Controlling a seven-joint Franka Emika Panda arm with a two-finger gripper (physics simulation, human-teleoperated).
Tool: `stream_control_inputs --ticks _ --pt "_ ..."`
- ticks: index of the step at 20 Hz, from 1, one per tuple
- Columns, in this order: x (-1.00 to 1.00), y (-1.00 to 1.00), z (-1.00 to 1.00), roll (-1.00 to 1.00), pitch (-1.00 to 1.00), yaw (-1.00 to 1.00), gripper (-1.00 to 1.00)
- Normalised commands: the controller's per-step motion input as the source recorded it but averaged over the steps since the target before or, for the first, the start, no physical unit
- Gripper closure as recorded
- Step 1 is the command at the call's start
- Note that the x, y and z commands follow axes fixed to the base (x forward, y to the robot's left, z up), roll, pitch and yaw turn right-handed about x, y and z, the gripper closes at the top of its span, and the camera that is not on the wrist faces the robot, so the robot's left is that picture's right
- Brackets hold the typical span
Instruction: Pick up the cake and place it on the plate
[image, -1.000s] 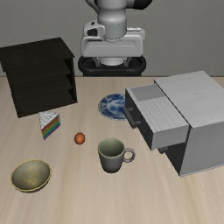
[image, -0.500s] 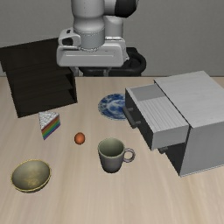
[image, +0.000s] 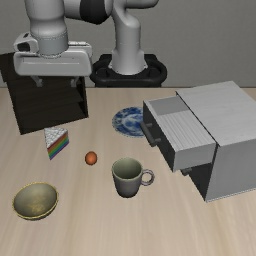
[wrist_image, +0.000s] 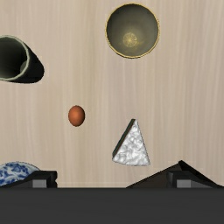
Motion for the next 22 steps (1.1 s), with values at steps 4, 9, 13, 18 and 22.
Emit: stream_control_inputs --ticks 4,9,13,18,22 --pt "-0.25 -0.75 0.0 0.0 0.0 0.0 -1.0" --pt "-0.2 0.0 -0.8 0.0 0.0 0.0 -1.0" --pt "0.0 0.0 -1.0 0.0 0.0 0.0 -1.0" --pt "0.0 0.0 -1.0 0.0 0.0 0.0 -1.0" --pt "0.0 0.0 -1.0 0.0 0.0 0.0 -1.0"
